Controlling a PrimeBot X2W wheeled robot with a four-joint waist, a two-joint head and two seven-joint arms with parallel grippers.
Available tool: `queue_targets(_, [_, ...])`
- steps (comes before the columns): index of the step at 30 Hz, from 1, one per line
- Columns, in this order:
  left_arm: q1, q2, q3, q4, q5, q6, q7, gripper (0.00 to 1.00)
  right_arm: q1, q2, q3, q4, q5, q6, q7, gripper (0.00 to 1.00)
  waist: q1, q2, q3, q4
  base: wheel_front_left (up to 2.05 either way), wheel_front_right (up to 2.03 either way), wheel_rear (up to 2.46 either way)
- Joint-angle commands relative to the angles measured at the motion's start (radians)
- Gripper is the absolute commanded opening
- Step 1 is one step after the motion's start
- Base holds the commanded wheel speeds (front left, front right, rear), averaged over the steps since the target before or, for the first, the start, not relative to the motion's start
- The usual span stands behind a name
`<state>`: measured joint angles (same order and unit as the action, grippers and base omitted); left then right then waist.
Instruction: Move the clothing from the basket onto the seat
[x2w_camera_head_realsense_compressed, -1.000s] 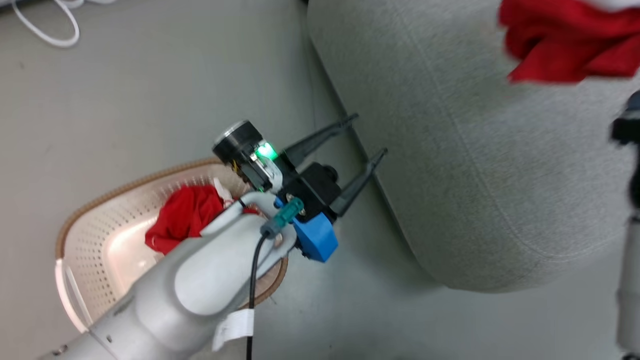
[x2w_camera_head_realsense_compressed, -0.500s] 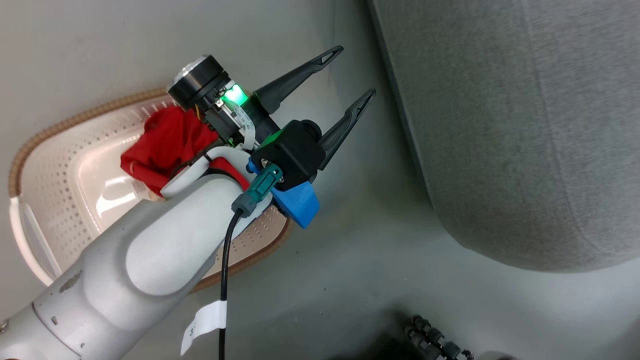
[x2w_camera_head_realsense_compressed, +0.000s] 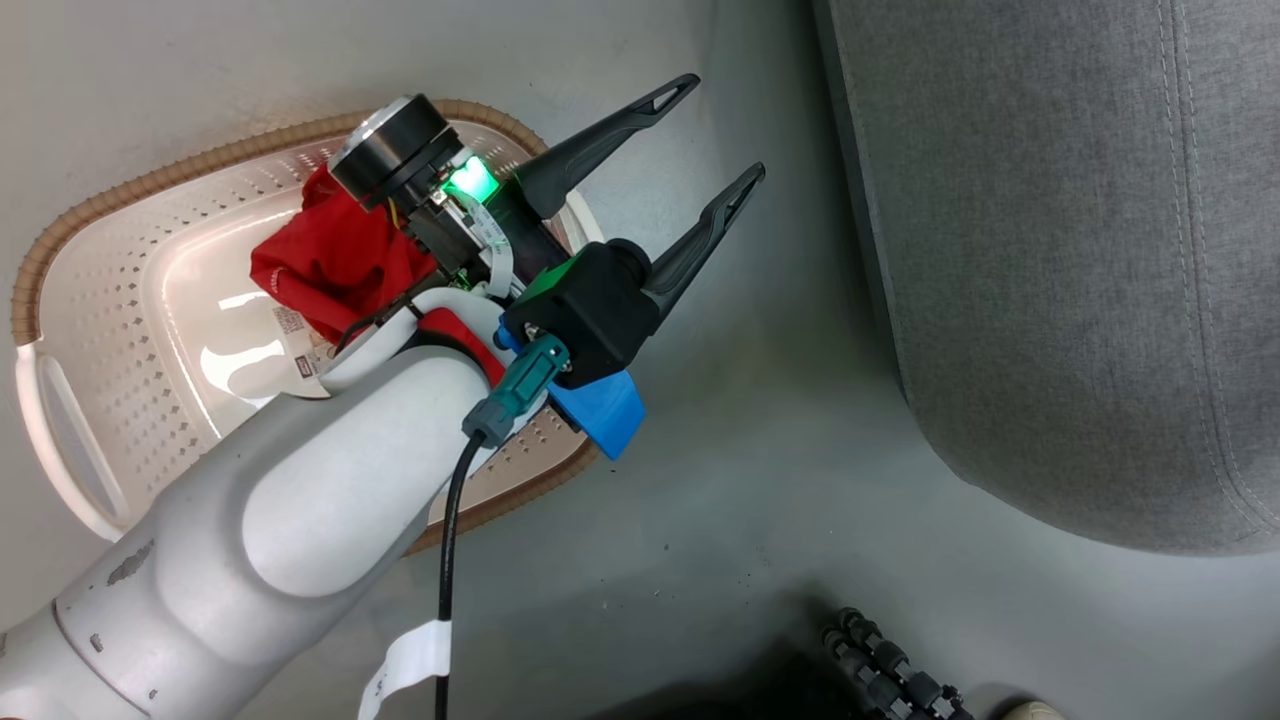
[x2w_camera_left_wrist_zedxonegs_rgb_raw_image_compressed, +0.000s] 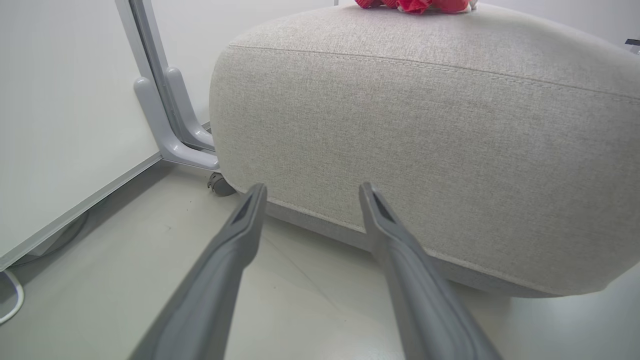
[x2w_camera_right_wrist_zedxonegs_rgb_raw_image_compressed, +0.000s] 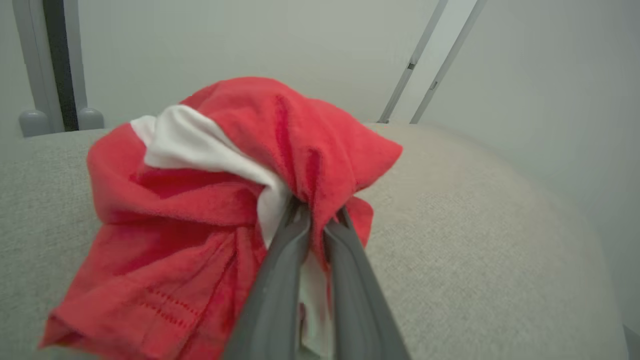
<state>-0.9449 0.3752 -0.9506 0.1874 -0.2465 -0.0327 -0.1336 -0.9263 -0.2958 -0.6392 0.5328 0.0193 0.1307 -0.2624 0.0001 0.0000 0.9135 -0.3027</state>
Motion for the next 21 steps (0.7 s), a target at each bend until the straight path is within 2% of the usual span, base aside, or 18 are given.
queue_targets(1, [-0.016,0.003,0.000,-0.002,-0.002,0.005,-0.004,1.00,0.006,0.005,-0.003,0.028,-0.008,0.000,-0.004,0.00,-0.0001,0.0000,-0.002,0.004,0.00,0.00,0.00])
queue_targets(6, [-0.018,0.001,-0.002,0.004,-0.007,0.008,-0.011,1.00,0.000,0.025,0.004,0.115,-0.001,0.000,-0.004,0.00,-0.0001,0.0000,-0.011,0.007,0.00,0.00,0.00])
queue_targets(7, [-0.018,0.000,-0.003,0.006,-0.006,0.008,-0.011,1.00,-0.004,0.023,0.004,0.126,0.000,0.000,-0.004,0.20,-0.0001,0.0000,-0.013,0.007,0.00,0.00,0.00])
queue_targets(8, [-0.017,-0.001,-0.003,0.008,-0.007,0.010,-0.013,1.00,-0.006,0.022,0.005,0.131,0.002,0.000,-0.004,0.62,-0.0001,0.0000,-0.016,0.007,0.00,0.00,0.00])
queue_targets(9, [-0.015,-0.002,-0.005,0.011,-0.009,0.012,-0.016,1.00,-0.001,0.024,0.004,0.134,0.004,0.000,-0.004,1.00,-0.0001,0.0000,-0.021,0.006,0.00,0.00,0.00])
queue_targets(13, [0.004,-0.009,-0.009,0.029,-0.017,0.014,-0.035,1.00,0.050,0.052,-0.005,0.087,0.015,0.000,-0.004,1.00,-0.0001,0.0000,-0.053,-0.001,0.00,0.00,0.00])
queue_targets(21, [0.050,-0.045,-0.006,0.101,-0.049,0.027,-0.099,1.00,0.240,0.109,0.020,-0.142,0.011,0.000,-0.004,1.00,-0.0001,0.0000,-0.198,-0.001,0.00,0.00,0.00])
